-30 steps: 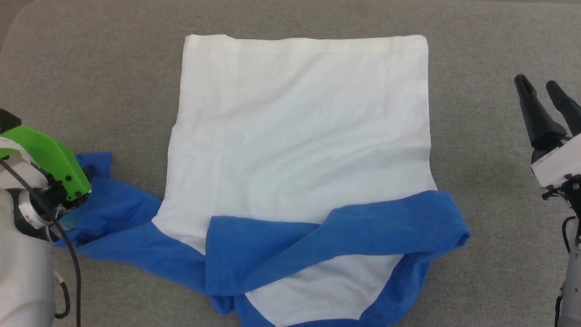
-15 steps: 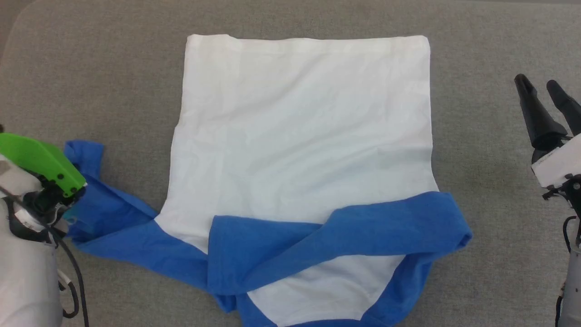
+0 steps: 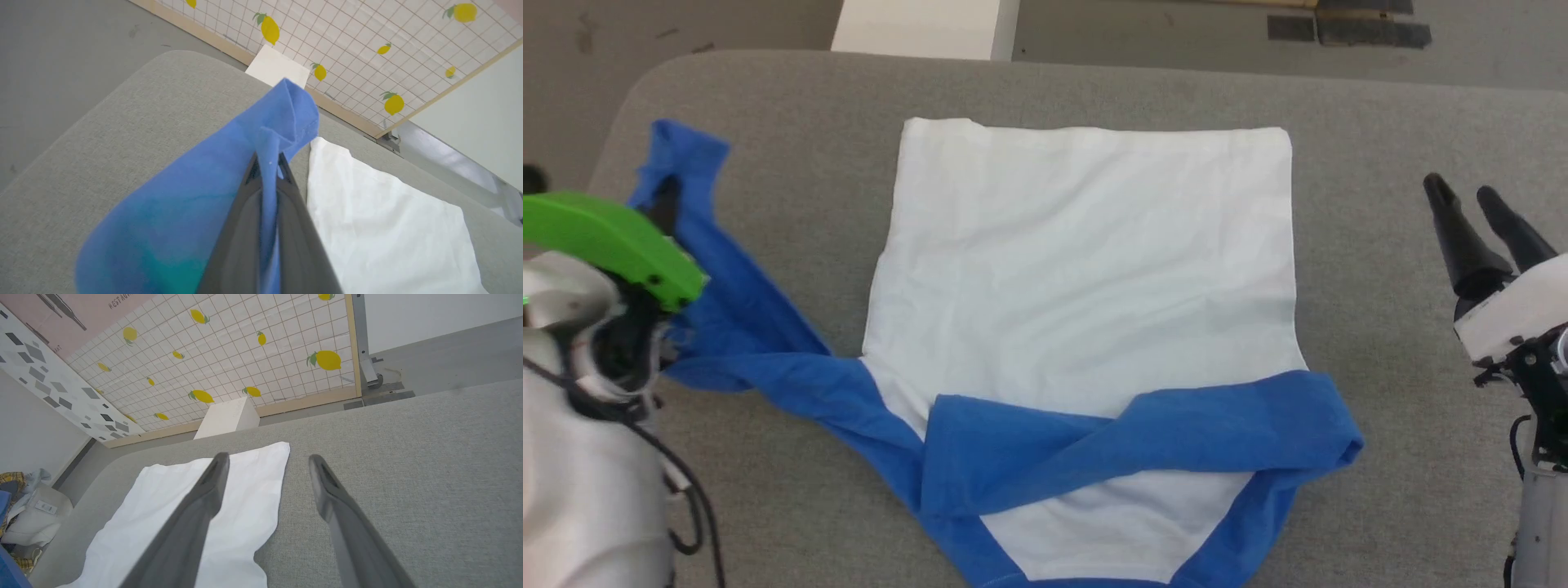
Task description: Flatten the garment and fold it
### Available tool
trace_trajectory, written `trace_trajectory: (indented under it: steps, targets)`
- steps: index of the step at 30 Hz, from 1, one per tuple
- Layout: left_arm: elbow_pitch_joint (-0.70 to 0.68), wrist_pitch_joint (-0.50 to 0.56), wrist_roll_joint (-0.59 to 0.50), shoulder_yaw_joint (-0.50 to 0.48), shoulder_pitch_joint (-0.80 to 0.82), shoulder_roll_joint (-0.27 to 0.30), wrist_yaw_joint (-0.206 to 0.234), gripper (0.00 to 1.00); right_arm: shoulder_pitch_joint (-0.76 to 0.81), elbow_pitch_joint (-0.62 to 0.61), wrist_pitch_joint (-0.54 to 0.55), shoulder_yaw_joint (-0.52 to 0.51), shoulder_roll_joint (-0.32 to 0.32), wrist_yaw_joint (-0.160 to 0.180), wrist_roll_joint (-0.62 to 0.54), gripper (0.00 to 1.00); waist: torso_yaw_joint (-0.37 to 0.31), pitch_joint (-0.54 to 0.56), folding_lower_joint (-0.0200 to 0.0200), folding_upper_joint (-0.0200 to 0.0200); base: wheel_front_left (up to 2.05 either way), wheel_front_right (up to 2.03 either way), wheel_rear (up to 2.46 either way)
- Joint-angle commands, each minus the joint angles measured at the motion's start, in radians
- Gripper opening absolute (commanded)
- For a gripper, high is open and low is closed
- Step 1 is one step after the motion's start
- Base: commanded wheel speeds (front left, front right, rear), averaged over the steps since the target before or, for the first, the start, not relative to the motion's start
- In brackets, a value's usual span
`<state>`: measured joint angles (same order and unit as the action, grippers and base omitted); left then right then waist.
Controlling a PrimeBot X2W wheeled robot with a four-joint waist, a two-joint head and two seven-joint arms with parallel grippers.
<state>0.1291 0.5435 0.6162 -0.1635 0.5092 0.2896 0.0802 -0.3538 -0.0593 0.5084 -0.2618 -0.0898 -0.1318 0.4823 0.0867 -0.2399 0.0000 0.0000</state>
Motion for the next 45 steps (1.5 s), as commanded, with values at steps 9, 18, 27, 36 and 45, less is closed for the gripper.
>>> trace_trajectory:
  steps: [9,18,27,36,45]
  targets:
    - [-0.191,0.087,-0.047,0.309,-0.097,-0.169,-0.059,0.00,0.035,0.018,-0.012,-0.001,0.022,0.001,-0.004,1.00,0.017,0.105,0.0000,0.0000,0.00,0.00,0.00]
    - [-0.070,0.087,-0.025,0.615,-0.156,-0.236,-0.099,0.00,0.032,0.023,-0.010,0.022,0.031,0.001,0.003,1.00,-0.037,0.096,0.0000,0.0000,0.00,0.00,0.00]
    - [0.141,0.023,0.017,0.789,-0.173,-0.239,-0.086,0.00,0.035,0.025,-0.011,0.020,0.032,0.001,0.000,1.00,-0.068,0.085,0.0000,0.0000,0.00,0.00,0.00]
    - [0.103,0.018,0.187,0.738,-0.117,-0.239,-0.074,1.00,0.053,0.041,-0.020,0.017,0.034,0.001,-0.001,1.00,-0.048,0.123,0.0000,0.0000,0.00,0.00,0.00]
    - [-0.018,-0.268,0.124,0.484,-0.053,-0.133,0.001,1.00,0.059,0.041,-0.014,0.029,0.036,0.001,-0.002,1.00,-0.027,0.123,0.0000,0.0000,0.00,0.00,0.00]
